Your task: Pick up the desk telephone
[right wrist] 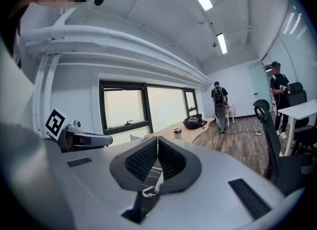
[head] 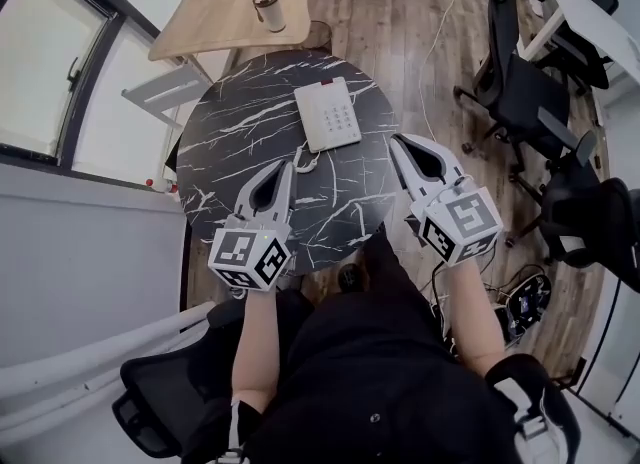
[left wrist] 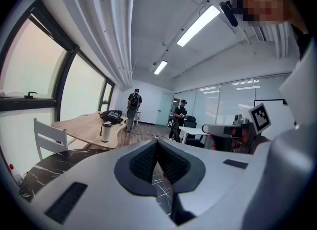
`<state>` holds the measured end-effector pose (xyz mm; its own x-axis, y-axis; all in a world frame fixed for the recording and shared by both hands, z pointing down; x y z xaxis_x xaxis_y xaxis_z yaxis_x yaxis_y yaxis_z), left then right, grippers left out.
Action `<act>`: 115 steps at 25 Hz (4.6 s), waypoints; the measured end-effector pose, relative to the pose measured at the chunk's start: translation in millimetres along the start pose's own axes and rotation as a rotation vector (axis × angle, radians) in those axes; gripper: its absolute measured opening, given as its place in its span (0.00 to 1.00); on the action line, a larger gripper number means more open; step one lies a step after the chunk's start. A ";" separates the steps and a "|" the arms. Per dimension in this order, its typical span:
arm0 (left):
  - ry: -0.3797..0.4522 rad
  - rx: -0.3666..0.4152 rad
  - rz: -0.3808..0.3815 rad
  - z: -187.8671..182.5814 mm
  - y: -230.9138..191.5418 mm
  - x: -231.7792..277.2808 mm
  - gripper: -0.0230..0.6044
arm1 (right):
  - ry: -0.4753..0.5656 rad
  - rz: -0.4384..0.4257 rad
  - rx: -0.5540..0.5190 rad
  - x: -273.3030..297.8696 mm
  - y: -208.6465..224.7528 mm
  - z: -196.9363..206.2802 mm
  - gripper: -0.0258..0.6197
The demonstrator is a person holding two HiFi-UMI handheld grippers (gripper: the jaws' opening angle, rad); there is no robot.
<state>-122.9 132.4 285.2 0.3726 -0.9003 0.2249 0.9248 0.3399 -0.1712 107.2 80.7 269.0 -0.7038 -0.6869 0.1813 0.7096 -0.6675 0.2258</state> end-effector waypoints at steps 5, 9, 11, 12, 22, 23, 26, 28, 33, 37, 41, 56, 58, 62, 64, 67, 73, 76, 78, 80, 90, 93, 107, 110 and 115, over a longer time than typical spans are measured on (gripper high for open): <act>-0.028 -0.009 -0.036 -2.6 -9.8 37.1 0.06 | -0.015 -0.038 0.005 35.5 31.8 -6.9 0.09; -0.033 -0.011 -0.057 -5.2 -16.0 58.9 0.06 | -0.037 -0.071 0.010 62.7 49.7 -5.6 0.09; -0.035 -0.021 -0.071 -3.8 -19.7 68.3 0.06 | -0.053 -0.088 0.012 75.2 56.7 -3.2 0.09; -0.037 -0.027 -0.078 -2.6 -21.6 73.3 0.06 | -0.061 -0.096 0.012 81.2 60.5 -1.7 0.09; -0.119 -0.108 -0.141 31.9 -31.0 117.7 0.06 | -0.194 -0.160 0.051 134.0 105.4 38.3 0.09; -0.131 -0.116 -0.145 36.3 -32.5 120.9 0.06 | -0.210 -0.160 0.057 139.3 108.7 43.3 0.09; -0.162 -0.151 -0.156 48.7 -39.4 128.2 0.06 | -0.254 -0.162 0.069 152.6 113.0 56.8 0.09; -0.182 -0.168 -0.160 56.5 -45.1 132.1 0.06 | -0.281 -0.163 0.077 159.6 113.9 66.0 0.09; -0.232 -0.195 -0.148 79.2 -62.3 137.8 0.07 | -0.346 -0.151 0.108 173.1 113.5 94.6 0.09; -0.271 -0.227 -0.136 99.5 -80.8 142.4 0.07 | -0.397 -0.128 0.122 182.7 112.6 118.1 0.09; -0.294 -0.263 -0.115 119.0 -94.7 146.8 0.07 | -0.454 -0.093 0.135 186.3 114.8 140.0 0.09; -0.387 -0.337 -0.017 182.6 -142.5 180.2 0.16 | -0.611 -0.002 0.136 214.5 120.0 203.8 0.10; -0.400 -0.349 -0.006 189.9 -148.4 184.3 0.20 | -0.624 0.004 0.145 218.7 121.0 210.6 0.11; -0.443 -0.343 -0.004 205.0 -158.1 191.7 0.23 | -0.649 0.010 0.157 227.3 124.0 223.8 0.17; -0.455 -0.344 0.006 210.6 -161.3 194.6 0.26 | -0.658 0.013 0.163 231.7 125.3 229.8 0.19; -0.452 -0.372 0.025 216.5 -164.7 200.4 0.30 | -0.680 0.012 0.173 238.4 128.5 239.7 0.24; -0.439 -0.437 0.047 230.1 -173.0 210.8 0.36 | -0.707 0.025 0.181 250.8 136.2 254.0 0.32; -0.409 -0.492 0.078 234.5 -176.9 215.6 0.39 | -0.715 0.027 0.191 255.0 140.3 259.0 0.33; -0.384 -0.537 0.102 238.5 -180.0 218.9 0.42 | -0.720 0.022 0.205 257.8 142.6 262.2 0.33; -0.376 -0.568 0.113 243.2 -184.3 221.3 0.45 | -0.723 0.017 0.219 261.3 143.8 264.6 0.33; -0.357 -0.633 0.203 256.6 -194.5 230.9 0.54 | -0.743 0.018 0.227 273.3 148.0 277.1 0.34; -0.359 -0.648 0.232 260.0 -196.8 232.8 0.56 | -0.748 0.011 0.231 275.1 149.8 279.1 0.34; -0.398 -0.625 0.355 260.0 -193.7 248.5 0.57 | -0.774 -0.073 0.282 280.0 157.0 282.2 0.39; -0.396 -0.625 0.356 259.9 -193.9 248.9 0.57 | -0.774 -0.102 0.311 281.1 158.5 283.4 0.38; -0.398 -0.627 0.357 261.0 -193.8 247.9 0.57 | -0.752 -0.125 0.351 279.4 159.0 286.1 0.37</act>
<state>-189.4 -85.8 624.5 0.7445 -0.5632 0.3585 0.5742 0.2663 -0.7742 13.6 -135.1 629.4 -0.7000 -0.1559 0.6969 0.6606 -0.5121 0.5490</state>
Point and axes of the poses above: the fingertips, and each gripper's own axes: x forward along the fingers, y to its right, z out of its underside, the point moved 6 cm from there along -x, backward along the fingers, and after that the axes turned 3 degrees about x, right-handed, at the moved point
